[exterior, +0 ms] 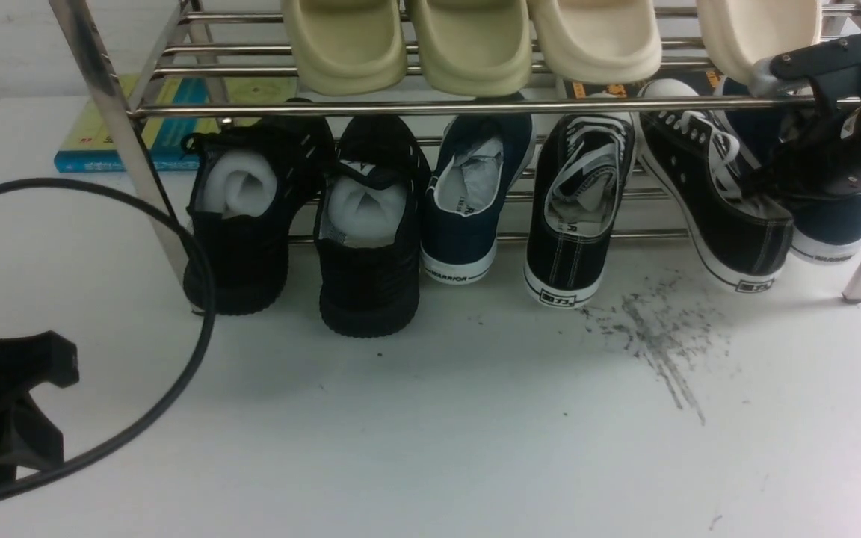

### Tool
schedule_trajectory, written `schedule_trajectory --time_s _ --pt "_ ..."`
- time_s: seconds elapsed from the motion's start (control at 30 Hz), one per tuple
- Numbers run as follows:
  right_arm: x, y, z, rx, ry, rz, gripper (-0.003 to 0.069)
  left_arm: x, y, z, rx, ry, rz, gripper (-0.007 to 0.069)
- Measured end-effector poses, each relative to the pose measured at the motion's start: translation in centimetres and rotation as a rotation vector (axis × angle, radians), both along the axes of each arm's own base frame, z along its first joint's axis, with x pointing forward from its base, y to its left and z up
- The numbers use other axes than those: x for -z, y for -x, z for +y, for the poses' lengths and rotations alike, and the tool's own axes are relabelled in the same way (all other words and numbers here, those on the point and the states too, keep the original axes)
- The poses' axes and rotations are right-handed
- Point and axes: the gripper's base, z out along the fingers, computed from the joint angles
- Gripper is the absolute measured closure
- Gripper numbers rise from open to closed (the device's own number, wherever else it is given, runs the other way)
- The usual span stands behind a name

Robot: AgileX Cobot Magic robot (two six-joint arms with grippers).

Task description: Take the shoes off the shelf with your hand on the white table.

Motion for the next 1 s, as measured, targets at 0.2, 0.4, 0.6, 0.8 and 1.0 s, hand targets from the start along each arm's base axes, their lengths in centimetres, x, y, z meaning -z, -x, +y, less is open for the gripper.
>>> schedule_trajectory --time_s 0.2,0.4,0.6,0.8,1.0 --pt "-0.1 0.1 0.0 -0.001 0.004 0.002 0.0496 0.0 0.1 0.0 0.002 -0.005 0.009 0.0385" --pt "-0.7 0.5 -0.1 0.002 0.008 0.019 0.0579 0.0 0.1 0.0 0.003 -0.006 0.013 0.0385" --pt "-2.3 1.9 -0.2 0.01 0.013 0.052 0.0629 0.1 0.1 0.0 0.003 -0.006 0.015 0.0385" --pt "-4.6 3.6 -0.4 0.022 0.01 0.071 0.0629 0.1 0.2 0.0 0.004 -0.007 0.021 0.0385" --pt "-7.2 6.0 -0.5 0.033 0.011 0.097 0.0629 0.1 0.2 0.1 0.004 -0.01 0.021 0.0385"
